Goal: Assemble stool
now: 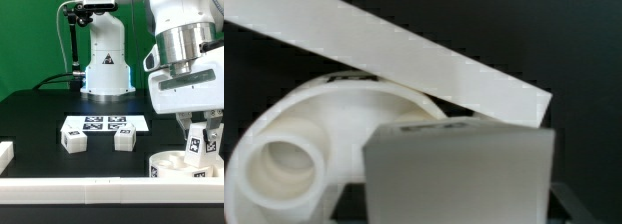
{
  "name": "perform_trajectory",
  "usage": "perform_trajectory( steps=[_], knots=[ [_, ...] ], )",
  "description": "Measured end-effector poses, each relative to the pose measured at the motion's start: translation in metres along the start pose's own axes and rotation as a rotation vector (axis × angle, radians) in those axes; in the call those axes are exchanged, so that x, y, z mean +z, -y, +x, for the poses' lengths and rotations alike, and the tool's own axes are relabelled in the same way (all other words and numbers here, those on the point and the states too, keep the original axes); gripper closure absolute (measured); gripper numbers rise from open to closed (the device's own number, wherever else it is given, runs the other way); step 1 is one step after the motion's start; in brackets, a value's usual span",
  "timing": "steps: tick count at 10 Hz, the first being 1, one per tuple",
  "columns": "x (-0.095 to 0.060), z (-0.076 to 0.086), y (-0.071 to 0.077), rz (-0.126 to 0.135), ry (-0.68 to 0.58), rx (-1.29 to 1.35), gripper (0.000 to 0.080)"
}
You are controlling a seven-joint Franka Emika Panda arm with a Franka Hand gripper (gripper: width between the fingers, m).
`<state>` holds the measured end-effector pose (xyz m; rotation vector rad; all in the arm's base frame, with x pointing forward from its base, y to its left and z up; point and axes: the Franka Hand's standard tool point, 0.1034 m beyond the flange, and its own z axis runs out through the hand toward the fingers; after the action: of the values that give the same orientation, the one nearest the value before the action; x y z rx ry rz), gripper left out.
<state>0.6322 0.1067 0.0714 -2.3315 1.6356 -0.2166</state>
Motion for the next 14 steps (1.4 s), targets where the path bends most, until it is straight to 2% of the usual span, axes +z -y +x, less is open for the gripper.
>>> perform_trajectory(
  steps=[2, 4, 5, 6, 9, 13, 14],
  knots=[
    [0.000, 0.002, 0.000, 0.014, 0.004, 0.101, 0.0453],
    [0.000, 0.002, 0.000, 0.013, 0.005, 0.093, 0.0452],
    [0.000, 0.002, 0.001, 0.013, 0.005, 0.086, 0.0287],
    [-0.005, 0.000, 0.005, 0.013, 0.013, 0.058, 0.0179],
    [-0.023, 0.002, 0.018, 0.040, 0.014, -0.032, 0.0151],
    [-0.021, 0.002, 0.017, 0.038, 0.008, -0.317, 0.0151],
    [-0.022, -0.001, 0.019, 0.029, -0.005, -0.464, 0.0151]
  ],
)
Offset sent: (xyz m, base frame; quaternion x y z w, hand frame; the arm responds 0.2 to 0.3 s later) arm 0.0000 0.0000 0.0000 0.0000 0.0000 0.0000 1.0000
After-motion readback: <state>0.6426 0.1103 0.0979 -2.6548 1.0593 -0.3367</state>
